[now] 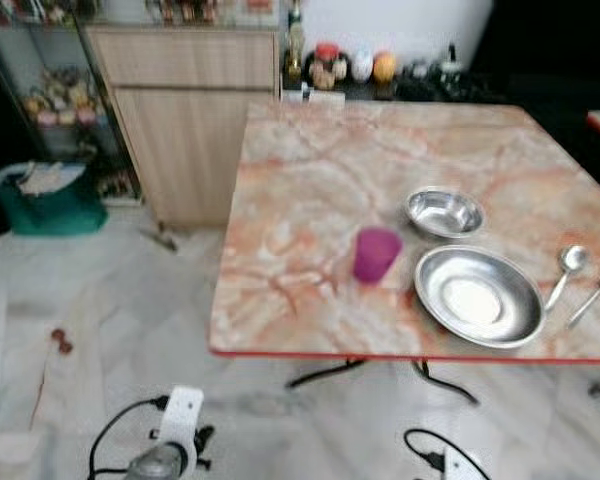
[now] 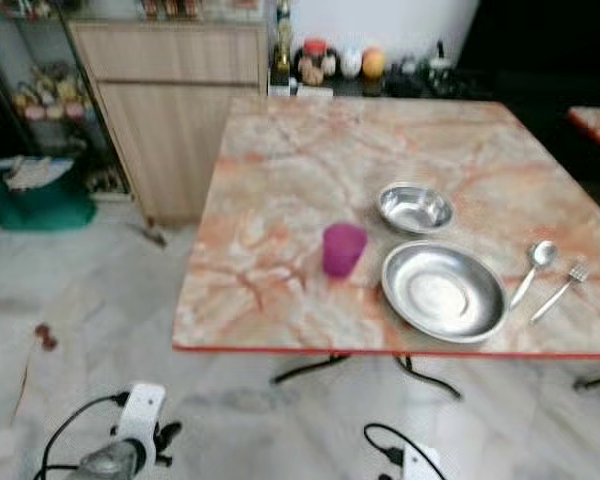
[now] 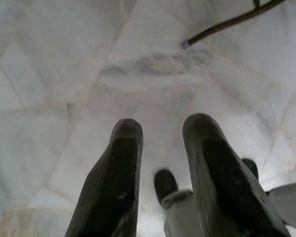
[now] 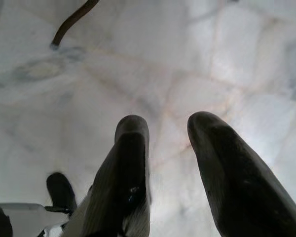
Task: Setting the table
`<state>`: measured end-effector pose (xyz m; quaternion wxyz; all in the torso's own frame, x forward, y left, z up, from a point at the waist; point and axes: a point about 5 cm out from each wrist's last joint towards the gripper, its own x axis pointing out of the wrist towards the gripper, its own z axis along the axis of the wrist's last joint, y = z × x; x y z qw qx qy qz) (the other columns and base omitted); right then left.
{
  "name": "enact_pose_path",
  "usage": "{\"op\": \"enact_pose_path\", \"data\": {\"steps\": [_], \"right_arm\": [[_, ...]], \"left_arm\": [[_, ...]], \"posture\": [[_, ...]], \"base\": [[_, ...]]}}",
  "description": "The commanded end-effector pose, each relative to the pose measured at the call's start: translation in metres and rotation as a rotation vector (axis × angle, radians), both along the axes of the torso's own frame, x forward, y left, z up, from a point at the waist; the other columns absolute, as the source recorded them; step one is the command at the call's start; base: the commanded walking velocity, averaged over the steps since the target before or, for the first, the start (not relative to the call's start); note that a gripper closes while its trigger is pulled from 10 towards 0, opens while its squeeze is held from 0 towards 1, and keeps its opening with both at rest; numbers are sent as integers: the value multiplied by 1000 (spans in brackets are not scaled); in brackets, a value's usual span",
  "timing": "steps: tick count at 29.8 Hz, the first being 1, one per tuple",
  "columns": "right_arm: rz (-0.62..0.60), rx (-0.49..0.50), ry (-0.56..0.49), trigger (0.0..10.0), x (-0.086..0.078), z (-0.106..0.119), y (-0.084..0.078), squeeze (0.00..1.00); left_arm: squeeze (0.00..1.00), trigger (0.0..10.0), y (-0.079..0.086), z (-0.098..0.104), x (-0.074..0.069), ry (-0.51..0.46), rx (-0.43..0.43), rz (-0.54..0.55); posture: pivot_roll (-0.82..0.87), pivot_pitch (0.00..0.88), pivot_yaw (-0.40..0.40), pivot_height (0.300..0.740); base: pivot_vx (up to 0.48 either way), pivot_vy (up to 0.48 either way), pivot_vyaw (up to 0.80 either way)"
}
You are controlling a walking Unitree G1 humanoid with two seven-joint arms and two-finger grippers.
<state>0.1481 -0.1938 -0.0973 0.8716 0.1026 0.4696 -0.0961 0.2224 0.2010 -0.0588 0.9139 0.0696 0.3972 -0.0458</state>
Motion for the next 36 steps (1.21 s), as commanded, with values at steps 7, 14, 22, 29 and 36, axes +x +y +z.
{"op": "enact_pose_path", "data": {"steps": [7, 14, 22, 29, 36], "right_arm": [[5, 10, -10, 10000, 0, 0, 0, 0], [25, 21, -14, 10000, 4, 0, 13, 0], [33, 26, -27, 10000, 15, 3, 24, 0], [86, -25, -115, 10000, 31, 13, 15, 0], [107, -60, -185, 10000, 37, 18, 12, 0]], "left_arm": [[0, 10000, -4, -2, -2, 13, 3, -22], [0, 10000, -5, -2, -1, 14, 2, -19], [0, 10000, -2, -2, -3, 18, 0, -3], [0, 10000, 0, -2, -3, 23, 6, -13], [0, 10000, -2, -5, -6, 36, 8, -22]], "posture": [[43, 0, -53, 740], [43, 0, -55, 740], [40, 0, -53, 740], [30, 0, -49, 740], [26, 0, -46, 740]], "base": [[0, -317, 0], [0, -313, 0], [0, -221, 0], [0, 0, 0], [0, 0, 0]]}}
